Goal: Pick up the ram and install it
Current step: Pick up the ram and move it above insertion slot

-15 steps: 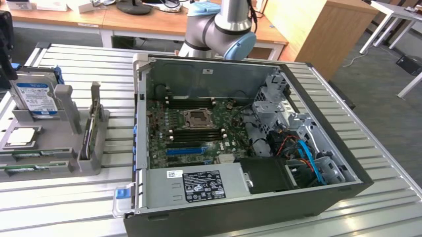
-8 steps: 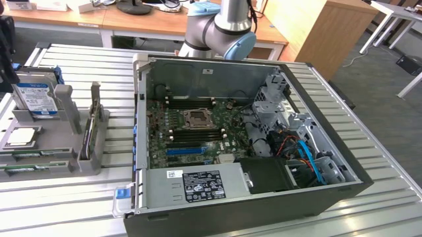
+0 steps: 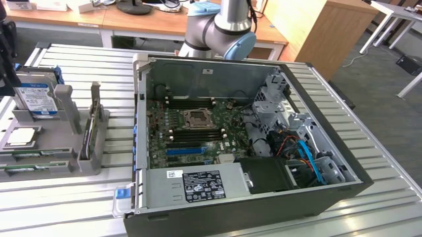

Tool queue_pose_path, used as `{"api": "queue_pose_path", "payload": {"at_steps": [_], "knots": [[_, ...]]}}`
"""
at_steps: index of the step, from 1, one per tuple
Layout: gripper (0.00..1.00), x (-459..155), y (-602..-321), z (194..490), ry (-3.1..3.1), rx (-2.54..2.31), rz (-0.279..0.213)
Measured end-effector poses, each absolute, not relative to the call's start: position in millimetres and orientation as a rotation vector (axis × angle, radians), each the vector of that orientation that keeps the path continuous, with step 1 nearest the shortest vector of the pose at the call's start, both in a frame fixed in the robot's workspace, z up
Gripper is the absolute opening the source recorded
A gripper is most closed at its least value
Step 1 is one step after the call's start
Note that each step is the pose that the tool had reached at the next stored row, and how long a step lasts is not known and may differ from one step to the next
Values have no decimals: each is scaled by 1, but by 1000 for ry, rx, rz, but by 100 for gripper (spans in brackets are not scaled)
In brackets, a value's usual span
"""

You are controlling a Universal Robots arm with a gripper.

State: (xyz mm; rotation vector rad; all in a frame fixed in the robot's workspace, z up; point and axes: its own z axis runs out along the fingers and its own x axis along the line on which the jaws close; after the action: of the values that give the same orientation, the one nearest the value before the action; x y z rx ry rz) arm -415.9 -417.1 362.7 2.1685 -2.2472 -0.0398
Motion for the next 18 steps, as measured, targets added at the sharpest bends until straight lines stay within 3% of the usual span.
{"api": "queue_pose_path", "payload": {"at_steps": [18], "knots": [[30,-416,-417,347,-2247,2169,-40]]}}
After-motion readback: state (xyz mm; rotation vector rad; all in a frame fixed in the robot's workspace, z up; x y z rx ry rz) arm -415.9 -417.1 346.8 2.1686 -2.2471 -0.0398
